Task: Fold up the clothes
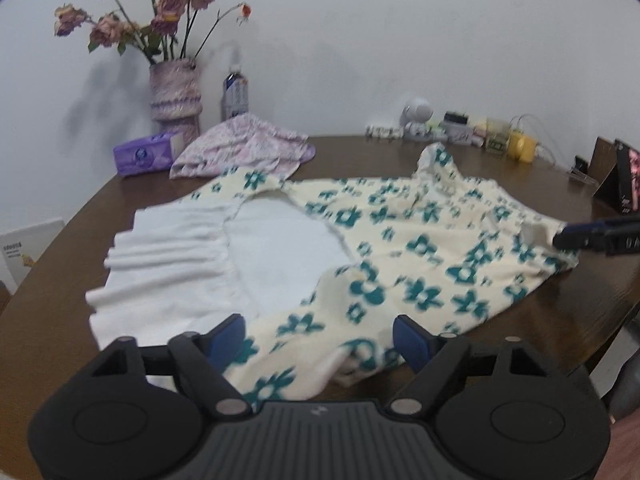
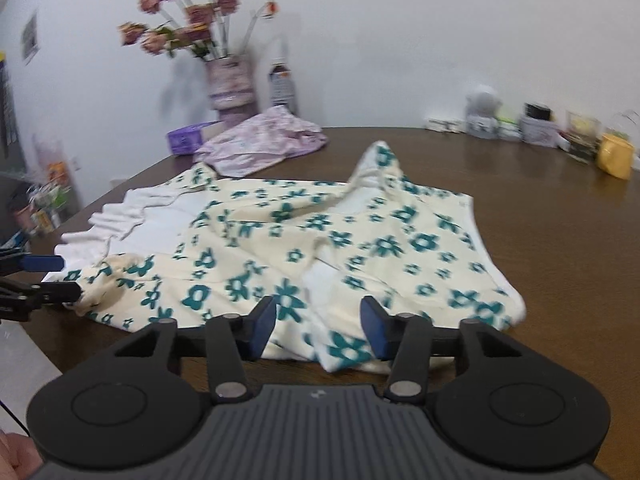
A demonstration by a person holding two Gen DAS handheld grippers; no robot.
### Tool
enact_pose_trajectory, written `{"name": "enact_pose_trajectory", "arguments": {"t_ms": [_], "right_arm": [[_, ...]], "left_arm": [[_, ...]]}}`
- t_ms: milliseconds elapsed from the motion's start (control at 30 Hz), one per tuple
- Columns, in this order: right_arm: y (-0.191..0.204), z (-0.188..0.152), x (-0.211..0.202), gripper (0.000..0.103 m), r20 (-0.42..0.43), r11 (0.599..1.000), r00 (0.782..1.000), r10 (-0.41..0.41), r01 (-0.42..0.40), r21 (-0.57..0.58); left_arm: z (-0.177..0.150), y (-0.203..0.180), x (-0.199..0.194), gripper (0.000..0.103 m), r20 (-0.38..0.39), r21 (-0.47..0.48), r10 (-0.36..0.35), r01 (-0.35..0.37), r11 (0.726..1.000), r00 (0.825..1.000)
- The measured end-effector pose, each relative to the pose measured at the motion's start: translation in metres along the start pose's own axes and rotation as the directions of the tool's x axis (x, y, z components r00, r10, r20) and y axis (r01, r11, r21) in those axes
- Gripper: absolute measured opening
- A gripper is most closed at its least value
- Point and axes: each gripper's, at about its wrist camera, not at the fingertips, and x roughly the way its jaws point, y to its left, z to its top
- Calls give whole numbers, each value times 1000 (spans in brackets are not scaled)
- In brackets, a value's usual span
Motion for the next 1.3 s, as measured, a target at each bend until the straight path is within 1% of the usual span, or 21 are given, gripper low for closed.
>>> {"name": "enact_pose_trajectory", "arguments": {"t_ms": [67, 100, 167, 267, 367, 433, 467, 500, 567, 667, 733, 767, 800, 833, 1000, 1067, 1133, 1167, 1200, 1233, 1300], "right_arm": [[6, 5, 5, 29, 3, 999, 1000, 22, -22, -28], [9, 7, 8, 27, 2, 998, 999, 39, -38, -42], [15, 14, 19, 26, -42, 996, 997, 60, -63, -70], [11, 17, 41, 26, -139, 997, 990, 38, -46, -60], [-1, 18, 54, 28, -216, 997, 974, 72, -77, -16], [-6, 19, 54, 28, -230, 994, 968, 103, -105, 3], [-7, 20, 53, 27, -239, 993, 964, 113, -113, 13], [-9, 20, 53, 23, -247, 991, 960, 130, -129, 19], [-11, 22, 52, 9, -253, 988, 955, 154, -153, 27], [-13, 26, 51, 5, -252, 984, 951, 177, -174, 33], [-15, 30, 50, 4, -251, 981, 949, 192, -188, 37], [-17, 32, 49, 4, -249, 980, 948, 199, -194, 44], [-19, 34, 48, 4, -247, 978, 947, 207, -200, 52], [-21, 36, 47, 4, -248, 976, 944, 219, -209, 65], [-30, 51, 29, 3, -215, 949, 926, 310, -289, 127], [-25, 52, 30, 3, -240, 959, 928, 284, -273, 81], [-22, 46, 38, 5, -263, 965, 929, 262, -256, 57], [-20, 42, 42, 10, -274, 968, 928, 251, -248, 46], [-18, 39, 46, 13, -285, 970, 928, 240, -240, 34], [-16, 36, 50, 21, -296, 972, 927, 228, -232, 21], [-13, 29, 58, 23, -318, 976, 926, 205, -217, -3]], "left_arm": [[-3, 5, 4, 63, -19, -2, 4, -4, 1000, 1000], [-4, 7, 6, 61, -29, -2, -6, 6, 1000, 1000], [-5, 10, 10, 56, -44, 13, -26, 27, 1000, 999], [-3, 16, 11, 41, -69, 48, -14, 18, 999, 997], [2, 26, 7, 44, -84, 33, -13, 16, 999, 996], [12, 27, -1, 46, -51, 25, -32, 34, 999, 998], [17, 26, -4, 53, -33, 26, -45, 46, 999, 998], [23, 24, -7, 66, -13, 33, -62, 62, 998, 998], [33, 15, -5, 75, -4, 65, -98, 98, 993, 995], [40, -1, 13, 75, -61, 127, -139, 146, 981, 988], [38, -11, 26, 73, -112, 168, -136, 154, 974, 984], [35, -14, 31, 60, -136, 188, -127, 152, 970, 983], [32, -15, 35, 24, -159, 207, -115, 147, 967, 981], [31, -15, 36, 5, -172, 220, -111, 148, 964, 979], [33, -3, 12, 6, -176, 255, -149, 191, 948, 973], [34, 0, 10, 8, -194, 271, -145, 195, 943, 970], [30, 3, 13, 23, -211, 260, -132, 186, 947, 968], [28, 3, 15, 48, -212, 257, -116, 170, 951, 970], [26, 5, 17, 65, -208, 249, -103, 155, 956, 973], [25, 7, 21, 65, -205, 235, -99, 147, 961, 974], [22, 12, 28, 64, -202, 206, -90, 132, 969, 975]]}}
